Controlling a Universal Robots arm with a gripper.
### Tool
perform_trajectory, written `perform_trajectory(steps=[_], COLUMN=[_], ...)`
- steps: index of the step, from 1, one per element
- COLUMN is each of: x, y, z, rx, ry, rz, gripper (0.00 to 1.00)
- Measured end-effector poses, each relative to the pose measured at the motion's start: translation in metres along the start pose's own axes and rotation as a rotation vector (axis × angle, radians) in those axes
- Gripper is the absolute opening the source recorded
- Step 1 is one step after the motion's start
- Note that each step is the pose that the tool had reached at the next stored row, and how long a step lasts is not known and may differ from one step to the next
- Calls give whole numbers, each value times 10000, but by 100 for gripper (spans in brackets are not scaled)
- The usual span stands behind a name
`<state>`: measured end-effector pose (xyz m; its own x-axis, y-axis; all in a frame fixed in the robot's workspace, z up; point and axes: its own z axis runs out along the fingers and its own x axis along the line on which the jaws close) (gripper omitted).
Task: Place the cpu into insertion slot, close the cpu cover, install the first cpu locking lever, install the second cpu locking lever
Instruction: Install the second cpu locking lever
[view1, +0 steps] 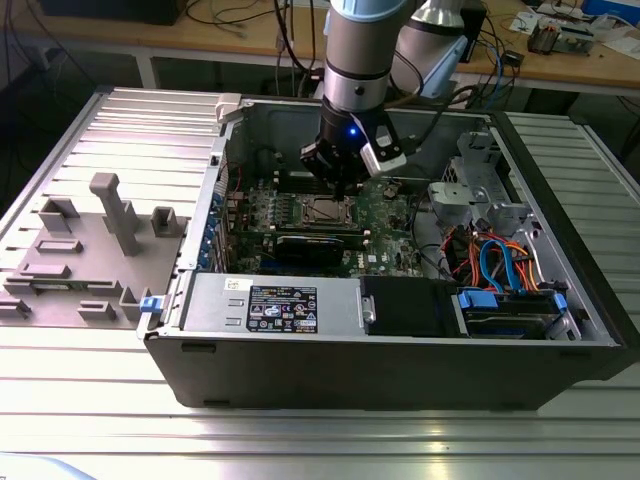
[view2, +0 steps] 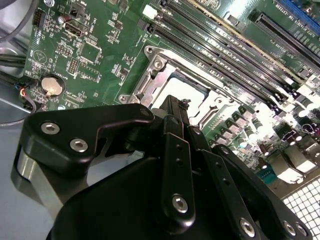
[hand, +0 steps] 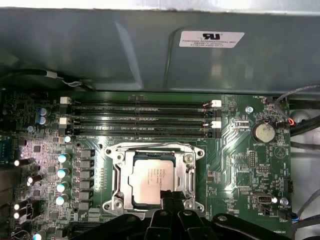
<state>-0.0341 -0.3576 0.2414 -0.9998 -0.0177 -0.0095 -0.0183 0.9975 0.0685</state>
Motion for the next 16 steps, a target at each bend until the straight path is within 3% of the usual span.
perform_trajectory(steps=[16], x=[-1], y=[-4], z=[-23], rx=[-5], ry=[-1], rz=[-1], gripper=[11])
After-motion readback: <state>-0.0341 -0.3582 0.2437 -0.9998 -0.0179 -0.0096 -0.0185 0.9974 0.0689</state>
